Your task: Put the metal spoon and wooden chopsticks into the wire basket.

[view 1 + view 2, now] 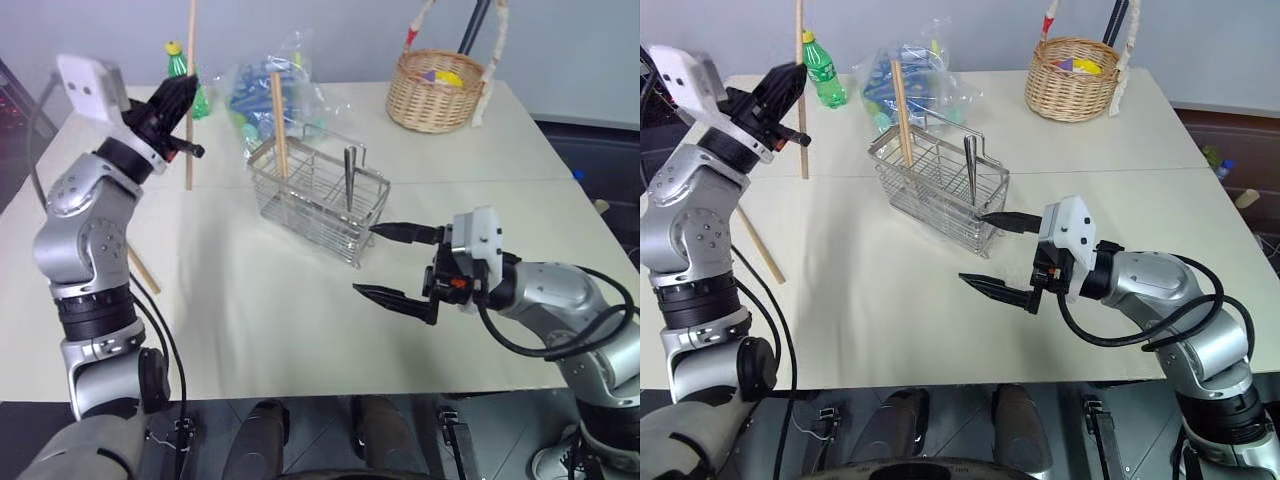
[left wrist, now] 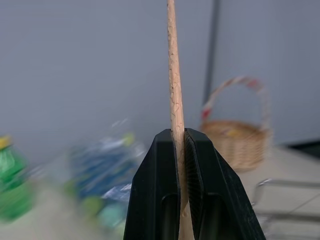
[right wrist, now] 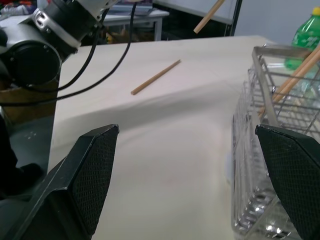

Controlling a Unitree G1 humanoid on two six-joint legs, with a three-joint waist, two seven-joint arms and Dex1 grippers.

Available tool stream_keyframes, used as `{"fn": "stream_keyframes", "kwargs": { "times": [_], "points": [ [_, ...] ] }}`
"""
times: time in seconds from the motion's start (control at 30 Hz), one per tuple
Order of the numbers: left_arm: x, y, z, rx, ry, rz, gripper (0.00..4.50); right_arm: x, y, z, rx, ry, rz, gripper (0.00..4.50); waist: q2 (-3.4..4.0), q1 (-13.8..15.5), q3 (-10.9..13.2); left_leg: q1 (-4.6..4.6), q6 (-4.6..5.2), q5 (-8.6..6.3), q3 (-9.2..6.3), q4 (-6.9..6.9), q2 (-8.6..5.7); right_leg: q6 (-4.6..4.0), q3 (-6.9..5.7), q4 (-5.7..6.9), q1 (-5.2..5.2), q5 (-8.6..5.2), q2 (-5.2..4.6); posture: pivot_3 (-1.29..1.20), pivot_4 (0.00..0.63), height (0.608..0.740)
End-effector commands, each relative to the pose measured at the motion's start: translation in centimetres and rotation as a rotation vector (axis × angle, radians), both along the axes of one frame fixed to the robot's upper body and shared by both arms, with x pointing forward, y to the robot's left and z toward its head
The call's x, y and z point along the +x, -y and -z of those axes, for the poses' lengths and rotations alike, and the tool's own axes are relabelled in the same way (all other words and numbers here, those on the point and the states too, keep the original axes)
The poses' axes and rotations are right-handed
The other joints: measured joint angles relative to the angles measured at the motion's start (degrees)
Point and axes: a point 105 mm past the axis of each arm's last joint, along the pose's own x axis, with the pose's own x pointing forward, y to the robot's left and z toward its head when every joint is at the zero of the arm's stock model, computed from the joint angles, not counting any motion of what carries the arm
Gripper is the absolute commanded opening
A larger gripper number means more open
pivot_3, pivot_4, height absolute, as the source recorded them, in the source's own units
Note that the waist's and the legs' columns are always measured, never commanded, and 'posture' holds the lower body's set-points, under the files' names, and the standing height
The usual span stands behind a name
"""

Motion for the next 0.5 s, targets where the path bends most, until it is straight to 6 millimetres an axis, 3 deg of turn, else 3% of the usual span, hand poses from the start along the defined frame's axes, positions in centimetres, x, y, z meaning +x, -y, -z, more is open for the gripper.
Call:
{"fn": "stream_keyframes", "kwargs": {
  "times": [0.03, 0.23, 0.5],
  "points": [
    [-0.9, 0.7, -2.4, -0.071, 0.097, 0.111, 0.03, -0.2, -0.4, -0.5, 0.018, 0.04, -0.004, 4.5, 0.0, -0.01, 0.0, 0.0, 0.0, 0.0, 0.0, 0.0, 0.0, 0.0, 0.0, 0.0, 0.01, 0.0, 0.0, 0.0, 0.15, 0.74],
    [0.4, 3.3, -1.9, -0.15, 0.087, 0.188, 0.03, -0.2, -0.8, -0.3, 0.04, 0.052, 0.011, 4.5, 0.0, 0.0, 0.0, 0.02, 0.01, 0.0, 0.0, 0.01, -0.01, 0.02, 0.0, 0.01, 0.03, 0.01, 0.0, 0.0, 0.15, 0.74],
    [1.8, 4.9, -1.4, -0.218, 0.104, 0.23, 0.03, -0.4, -1.3, 0.2, 0.072, 0.06, 0.037, 4.5, -0.01, -0.07, 0.0, 0.03, 0.01, 0.0, 0.0, 0.01, 0.0, 0.03, 0.0, 0.02, 0.03, 0.02, 0.02, 0.0, 0.15, 0.74]
  ]
}}
